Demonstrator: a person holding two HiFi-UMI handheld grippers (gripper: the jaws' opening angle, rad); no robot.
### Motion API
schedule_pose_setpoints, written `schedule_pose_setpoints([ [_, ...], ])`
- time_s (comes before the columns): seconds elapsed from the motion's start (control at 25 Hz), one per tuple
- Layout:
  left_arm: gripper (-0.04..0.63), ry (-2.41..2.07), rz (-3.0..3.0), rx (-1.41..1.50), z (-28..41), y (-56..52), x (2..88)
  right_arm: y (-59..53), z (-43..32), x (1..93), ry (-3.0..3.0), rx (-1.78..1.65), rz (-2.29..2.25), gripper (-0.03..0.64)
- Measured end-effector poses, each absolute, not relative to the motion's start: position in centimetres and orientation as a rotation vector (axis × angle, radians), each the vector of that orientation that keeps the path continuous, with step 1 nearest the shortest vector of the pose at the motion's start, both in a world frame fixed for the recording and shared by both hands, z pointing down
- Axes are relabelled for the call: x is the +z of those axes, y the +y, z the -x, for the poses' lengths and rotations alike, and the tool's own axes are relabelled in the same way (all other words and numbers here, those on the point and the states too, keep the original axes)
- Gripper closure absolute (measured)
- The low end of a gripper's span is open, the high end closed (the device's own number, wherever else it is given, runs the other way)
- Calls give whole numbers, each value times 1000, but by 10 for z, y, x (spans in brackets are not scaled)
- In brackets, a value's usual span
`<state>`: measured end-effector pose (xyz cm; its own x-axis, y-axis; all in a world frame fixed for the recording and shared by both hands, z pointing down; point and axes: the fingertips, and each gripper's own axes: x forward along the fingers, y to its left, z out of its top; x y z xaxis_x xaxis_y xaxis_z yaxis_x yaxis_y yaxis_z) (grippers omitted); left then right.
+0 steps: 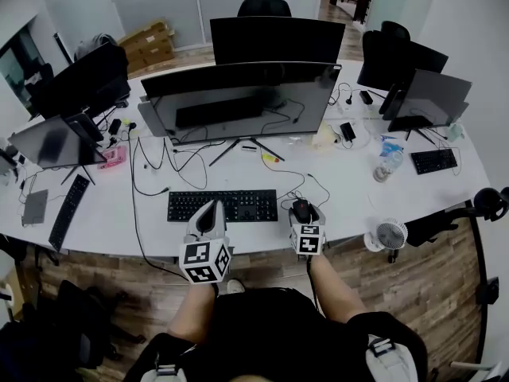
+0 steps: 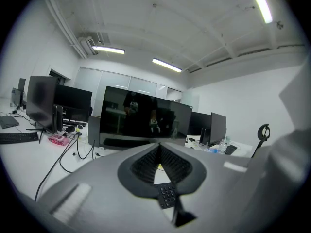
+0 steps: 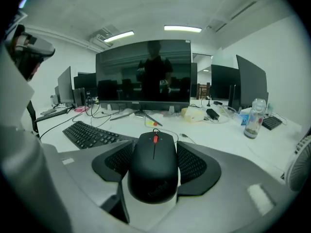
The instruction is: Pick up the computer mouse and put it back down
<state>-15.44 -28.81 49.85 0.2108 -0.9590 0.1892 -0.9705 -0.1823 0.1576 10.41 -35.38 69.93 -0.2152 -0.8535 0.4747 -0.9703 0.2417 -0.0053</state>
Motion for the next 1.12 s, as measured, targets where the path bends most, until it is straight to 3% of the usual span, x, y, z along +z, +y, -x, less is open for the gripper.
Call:
schedule_pose_setpoints([
  [0.64, 540, -1862, -2206, 109, 162, -283, 504, -338, -101, 801, -1942, 586, -1552, 354],
  [0.84, 541, -1856, -2222, 94, 157, -287, 501, -356, -108, 745, -2077, 464, -1683, 353],
  [1.0, 541, -1849, -2239, 72, 154, -292, 499, -372, -111, 628, -2283, 277, -1848, 359],
  [1.12, 541, -1837, -2262, 48, 147, -297, 493, -372, -115, 531, -2414, 96, -1973, 554],
])
